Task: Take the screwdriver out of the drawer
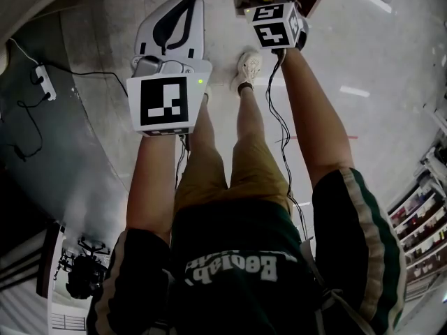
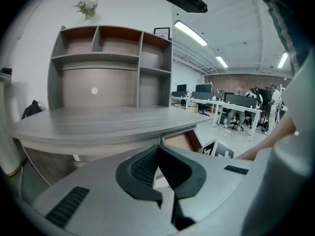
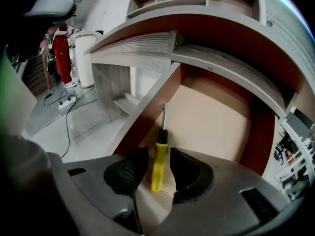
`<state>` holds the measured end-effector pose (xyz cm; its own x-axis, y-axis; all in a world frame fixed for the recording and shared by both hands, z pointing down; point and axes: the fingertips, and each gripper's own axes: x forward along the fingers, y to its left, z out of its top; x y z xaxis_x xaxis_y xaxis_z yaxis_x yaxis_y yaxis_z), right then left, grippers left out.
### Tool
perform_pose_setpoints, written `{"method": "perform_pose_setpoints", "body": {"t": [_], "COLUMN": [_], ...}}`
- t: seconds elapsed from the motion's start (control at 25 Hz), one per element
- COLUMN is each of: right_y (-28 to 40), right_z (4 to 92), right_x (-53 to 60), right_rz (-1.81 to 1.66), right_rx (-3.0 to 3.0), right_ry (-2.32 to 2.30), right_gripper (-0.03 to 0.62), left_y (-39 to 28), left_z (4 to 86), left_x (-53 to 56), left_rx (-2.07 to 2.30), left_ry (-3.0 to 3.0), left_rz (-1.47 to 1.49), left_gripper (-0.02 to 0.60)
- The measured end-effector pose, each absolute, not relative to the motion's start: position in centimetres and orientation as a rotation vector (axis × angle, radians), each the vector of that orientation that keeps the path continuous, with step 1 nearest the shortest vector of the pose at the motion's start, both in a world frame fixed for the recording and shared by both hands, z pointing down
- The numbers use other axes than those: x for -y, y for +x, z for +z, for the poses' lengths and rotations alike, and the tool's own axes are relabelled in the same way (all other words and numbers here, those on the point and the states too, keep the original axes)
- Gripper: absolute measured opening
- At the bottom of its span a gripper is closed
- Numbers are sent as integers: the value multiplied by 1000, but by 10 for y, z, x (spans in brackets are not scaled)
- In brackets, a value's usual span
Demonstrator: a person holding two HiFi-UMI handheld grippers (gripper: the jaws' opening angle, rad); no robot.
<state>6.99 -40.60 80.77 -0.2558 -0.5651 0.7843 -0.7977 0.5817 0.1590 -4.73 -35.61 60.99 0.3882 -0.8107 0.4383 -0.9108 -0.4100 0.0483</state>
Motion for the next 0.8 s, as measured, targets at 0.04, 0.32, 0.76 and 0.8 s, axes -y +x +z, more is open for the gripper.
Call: {"method": "perform_pose_setpoints", "body": {"t": [0.04,0.32,0.76,0.8], "right_y": [69,74,77,77], "right_z": [811,820,820,820], "right_x": [407,410,411,411], "right_rz": [341,309,275,283], "right_rx": [1948,1918,1914,1917], "right_ry": [1085,1105,1119,1119], "right_gripper": [150,133,87,87], "left_y": [-47,-49,-52,-51], "left_z": [611,616,623,623], "left_x": [357,357,360,360], "left_rx": [1512,1507,1515,1514], "left_ry": [2369,2357,2338,2337], "left_rz": [509,520,522,521], "left_gripper": [17,17,17,17]}}
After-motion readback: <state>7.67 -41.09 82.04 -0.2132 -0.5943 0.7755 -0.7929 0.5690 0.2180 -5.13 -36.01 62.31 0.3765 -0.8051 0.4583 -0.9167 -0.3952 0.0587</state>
